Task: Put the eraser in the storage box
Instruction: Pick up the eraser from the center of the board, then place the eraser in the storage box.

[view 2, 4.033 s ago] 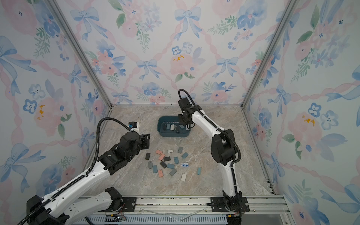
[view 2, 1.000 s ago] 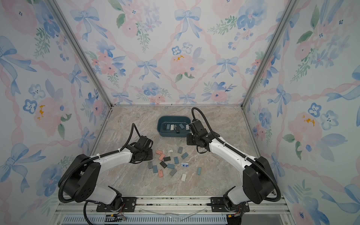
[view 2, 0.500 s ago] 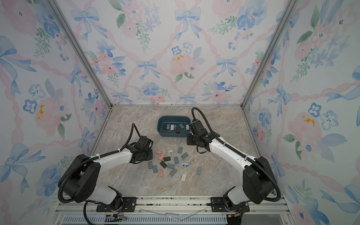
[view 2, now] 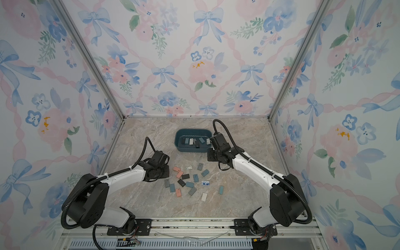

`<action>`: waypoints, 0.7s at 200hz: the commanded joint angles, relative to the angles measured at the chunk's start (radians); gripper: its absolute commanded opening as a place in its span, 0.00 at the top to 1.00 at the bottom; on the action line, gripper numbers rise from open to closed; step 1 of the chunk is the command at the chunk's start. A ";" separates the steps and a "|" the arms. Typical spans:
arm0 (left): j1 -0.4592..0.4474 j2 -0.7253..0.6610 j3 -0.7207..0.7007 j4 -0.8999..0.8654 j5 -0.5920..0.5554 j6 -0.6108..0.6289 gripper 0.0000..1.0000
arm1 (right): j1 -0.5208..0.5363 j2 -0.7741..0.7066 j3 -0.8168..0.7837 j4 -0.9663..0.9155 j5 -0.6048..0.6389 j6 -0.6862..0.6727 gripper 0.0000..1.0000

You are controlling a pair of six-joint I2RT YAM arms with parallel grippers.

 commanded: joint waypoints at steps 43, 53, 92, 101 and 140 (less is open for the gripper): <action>0.006 -0.028 0.121 -0.032 0.027 0.008 0.78 | 0.003 -0.017 -0.004 -0.003 -0.010 0.009 0.56; 0.006 -0.019 0.147 -0.032 0.029 0.017 0.78 | 0.002 -0.019 -0.003 -0.004 -0.010 0.009 0.56; 0.006 0.044 0.288 -0.032 0.043 0.061 0.77 | -0.003 -0.023 -0.003 -0.006 -0.015 0.008 0.56; 0.006 0.068 0.326 -0.032 0.047 0.071 0.77 | -0.006 -0.023 -0.003 -0.006 -0.017 0.008 0.56; 0.006 0.202 0.498 -0.032 0.072 0.105 0.79 | -0.015 -0.030 -0.003 -0.015 -0.019 0.013 0.56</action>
